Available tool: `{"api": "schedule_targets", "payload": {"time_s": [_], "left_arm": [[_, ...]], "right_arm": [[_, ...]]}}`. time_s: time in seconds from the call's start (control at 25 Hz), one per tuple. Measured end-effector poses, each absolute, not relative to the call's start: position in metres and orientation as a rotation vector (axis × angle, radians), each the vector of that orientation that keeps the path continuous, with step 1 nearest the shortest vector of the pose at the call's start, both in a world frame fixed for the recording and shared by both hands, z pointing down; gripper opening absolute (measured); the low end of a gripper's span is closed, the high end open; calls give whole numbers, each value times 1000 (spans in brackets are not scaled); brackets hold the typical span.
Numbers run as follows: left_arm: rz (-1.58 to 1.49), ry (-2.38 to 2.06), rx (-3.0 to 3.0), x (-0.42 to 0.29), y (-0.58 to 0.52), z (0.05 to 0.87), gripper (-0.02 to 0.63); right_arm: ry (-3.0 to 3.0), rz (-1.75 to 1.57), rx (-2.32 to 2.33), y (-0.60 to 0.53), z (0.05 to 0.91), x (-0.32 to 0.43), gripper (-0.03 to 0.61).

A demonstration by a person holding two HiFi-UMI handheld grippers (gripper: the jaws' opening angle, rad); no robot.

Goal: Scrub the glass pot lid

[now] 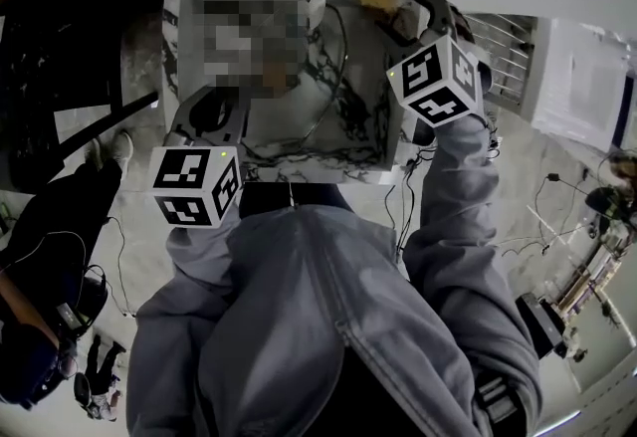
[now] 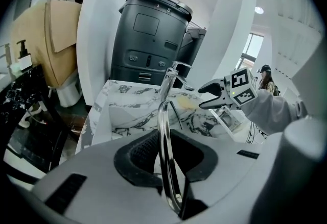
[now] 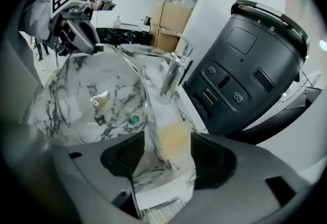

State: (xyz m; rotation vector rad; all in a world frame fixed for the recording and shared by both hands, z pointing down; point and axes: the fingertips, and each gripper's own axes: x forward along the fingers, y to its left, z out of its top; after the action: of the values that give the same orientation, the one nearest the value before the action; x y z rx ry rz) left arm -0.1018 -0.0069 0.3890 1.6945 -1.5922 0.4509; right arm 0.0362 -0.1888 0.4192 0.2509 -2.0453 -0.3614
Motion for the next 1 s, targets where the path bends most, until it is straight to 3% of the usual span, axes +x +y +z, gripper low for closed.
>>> {"api": "schedule_targets", "payload": {"time_s": [0.56, 1.0], "left_arm": [[574, -1466, 2059, -5, 21, 334, 74], [738, -1283, 2282, 20, 57, 325, 74]], "right_arm": [[-2143, -480, -7, -77, 346, 39, 256], [-1746, -708, -592, -13, 380, 52, 253]]}}
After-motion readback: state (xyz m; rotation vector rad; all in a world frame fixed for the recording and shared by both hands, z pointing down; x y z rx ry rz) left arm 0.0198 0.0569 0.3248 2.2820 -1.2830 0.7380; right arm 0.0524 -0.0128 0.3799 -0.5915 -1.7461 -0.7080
